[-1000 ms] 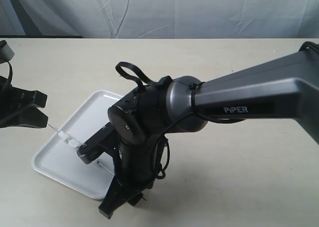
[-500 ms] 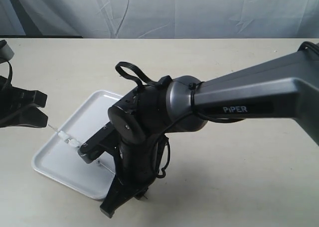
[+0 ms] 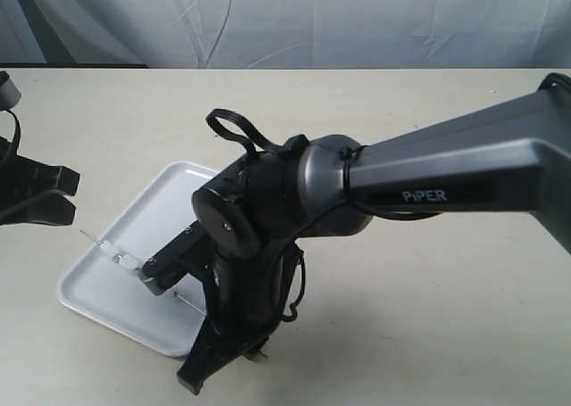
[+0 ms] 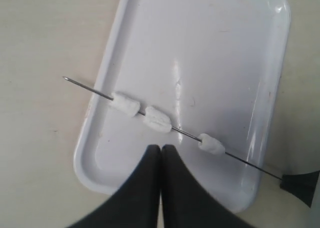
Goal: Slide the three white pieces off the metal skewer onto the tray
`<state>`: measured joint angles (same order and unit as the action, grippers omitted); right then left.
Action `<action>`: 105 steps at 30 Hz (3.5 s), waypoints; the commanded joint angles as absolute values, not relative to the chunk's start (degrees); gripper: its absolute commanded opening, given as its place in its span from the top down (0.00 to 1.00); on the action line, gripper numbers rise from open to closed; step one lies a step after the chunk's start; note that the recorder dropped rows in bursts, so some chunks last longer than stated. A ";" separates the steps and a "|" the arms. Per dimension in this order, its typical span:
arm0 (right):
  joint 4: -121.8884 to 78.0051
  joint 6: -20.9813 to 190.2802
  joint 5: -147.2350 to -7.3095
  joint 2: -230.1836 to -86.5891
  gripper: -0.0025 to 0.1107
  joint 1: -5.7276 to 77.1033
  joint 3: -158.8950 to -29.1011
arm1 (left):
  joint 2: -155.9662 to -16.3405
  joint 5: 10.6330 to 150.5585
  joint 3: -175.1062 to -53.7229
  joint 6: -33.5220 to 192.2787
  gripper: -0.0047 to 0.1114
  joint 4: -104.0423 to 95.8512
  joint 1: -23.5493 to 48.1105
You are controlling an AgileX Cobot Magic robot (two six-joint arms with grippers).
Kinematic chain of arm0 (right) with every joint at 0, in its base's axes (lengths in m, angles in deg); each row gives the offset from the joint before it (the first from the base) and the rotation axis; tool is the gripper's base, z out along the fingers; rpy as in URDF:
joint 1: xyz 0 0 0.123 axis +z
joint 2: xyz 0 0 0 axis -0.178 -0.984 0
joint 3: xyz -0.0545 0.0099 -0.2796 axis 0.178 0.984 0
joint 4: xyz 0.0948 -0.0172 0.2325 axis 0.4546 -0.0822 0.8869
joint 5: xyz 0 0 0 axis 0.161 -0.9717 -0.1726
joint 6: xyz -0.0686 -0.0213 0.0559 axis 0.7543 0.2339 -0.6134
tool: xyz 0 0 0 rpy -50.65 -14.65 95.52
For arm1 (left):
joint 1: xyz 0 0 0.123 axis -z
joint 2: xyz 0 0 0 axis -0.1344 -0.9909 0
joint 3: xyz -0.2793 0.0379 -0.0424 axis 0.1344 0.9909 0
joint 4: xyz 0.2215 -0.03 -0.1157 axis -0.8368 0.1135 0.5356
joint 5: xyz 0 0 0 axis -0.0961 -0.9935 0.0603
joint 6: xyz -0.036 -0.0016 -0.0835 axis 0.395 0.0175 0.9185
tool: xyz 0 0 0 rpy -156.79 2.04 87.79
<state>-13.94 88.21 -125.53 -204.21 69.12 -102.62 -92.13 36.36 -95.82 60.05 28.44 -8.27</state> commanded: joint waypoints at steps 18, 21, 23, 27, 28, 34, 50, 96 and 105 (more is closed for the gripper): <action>-18.92 83.95 -135.94 -193.53 0.98 63.50 -102.40 | -92.29 37.68 -87.88 58.32 0.50 38.35 -8.15; -19.07 83.95 -138.23 -193.38 0.98 62.17 -102.40 | -92.32 40.89 -84.29 43.66 0.50 63.34 -8.15; -19.66 83.25 -138.51 -192.68 0.98 61.42 -102.40 | -93.55 40.76 -82.63 36.85 0.50 73.98 -8.15; -19.96 82.82 -138.93 -190.69 0.98 61.16 -102.40 | -97.84 40.57 -78.79 26.30 0.50 90.11 -8.15; -19.96 82.82 -139.39 -190.45 0.98 61.04 -102.40 | -98.81 40.29 -78.03 23.42 0.50 92.91 -8.15; -20.14 81.97 -139.52 -190.20 0.98 60.72 -99.45 | -106.59 34.76 -76.87 16.76 0.50 95.85 -11.25; -14.03 81.33 -133.97 -190.20 0.98 60.72 -96.11 | -125.12 10.63 -82.59 5.22 0.51 95.85 -19.82; -4.39 84.42 -130.53 -189.84 0.98 63.31 -96.11 | -130.28 10.63 -91.87 6.37 0.53 95.85 -16.70; -4.68 83.95 -130.40 -189.84 0.98 63.96 -96.11 | -130.28 10.63 -91.85 6.37 0.53 95.85 -16.70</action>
<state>-4.35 83.95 -131.00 -190.02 63.81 -96.35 -130.78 11.38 -91.51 6.25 95.48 -16.90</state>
